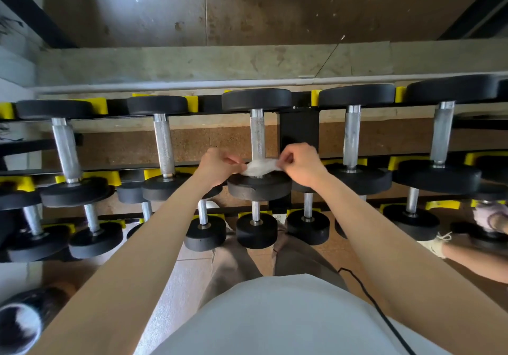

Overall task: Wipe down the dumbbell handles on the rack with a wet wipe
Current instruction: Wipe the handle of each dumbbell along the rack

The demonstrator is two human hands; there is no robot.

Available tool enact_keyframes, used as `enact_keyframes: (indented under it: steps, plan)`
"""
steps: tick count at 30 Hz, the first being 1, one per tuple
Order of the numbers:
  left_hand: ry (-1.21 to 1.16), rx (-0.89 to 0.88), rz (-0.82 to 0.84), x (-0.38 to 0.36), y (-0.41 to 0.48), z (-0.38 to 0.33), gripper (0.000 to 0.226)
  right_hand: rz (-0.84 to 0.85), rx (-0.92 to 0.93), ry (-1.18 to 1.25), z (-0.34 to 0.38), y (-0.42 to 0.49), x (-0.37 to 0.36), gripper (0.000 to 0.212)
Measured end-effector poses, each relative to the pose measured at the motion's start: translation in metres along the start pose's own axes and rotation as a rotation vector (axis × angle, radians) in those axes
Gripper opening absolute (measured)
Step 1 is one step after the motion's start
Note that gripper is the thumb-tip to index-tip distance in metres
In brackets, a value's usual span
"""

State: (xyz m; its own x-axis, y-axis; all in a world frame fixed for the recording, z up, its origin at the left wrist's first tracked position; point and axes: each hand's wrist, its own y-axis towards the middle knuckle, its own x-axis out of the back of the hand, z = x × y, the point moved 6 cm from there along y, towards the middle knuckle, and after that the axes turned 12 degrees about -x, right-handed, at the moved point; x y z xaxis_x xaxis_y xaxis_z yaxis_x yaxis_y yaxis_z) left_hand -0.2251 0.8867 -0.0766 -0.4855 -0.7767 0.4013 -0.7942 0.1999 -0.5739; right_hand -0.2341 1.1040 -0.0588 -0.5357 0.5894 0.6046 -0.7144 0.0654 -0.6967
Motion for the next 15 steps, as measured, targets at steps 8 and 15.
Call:
enact_keyframes:
  steps: [8,15]
  plan:
    - [-0.374,0.162,-0.241,0.013,0.016,-0.005,0.009,-0.16,-0.158,0.766,-0.018,0.008,0.056,0.005]
    - [-0.756,0.225,-0.226,0.001,0.043,-0.026,0.015,0.168,-0.245,1.337,0.041,0.022,0.014,0.012]
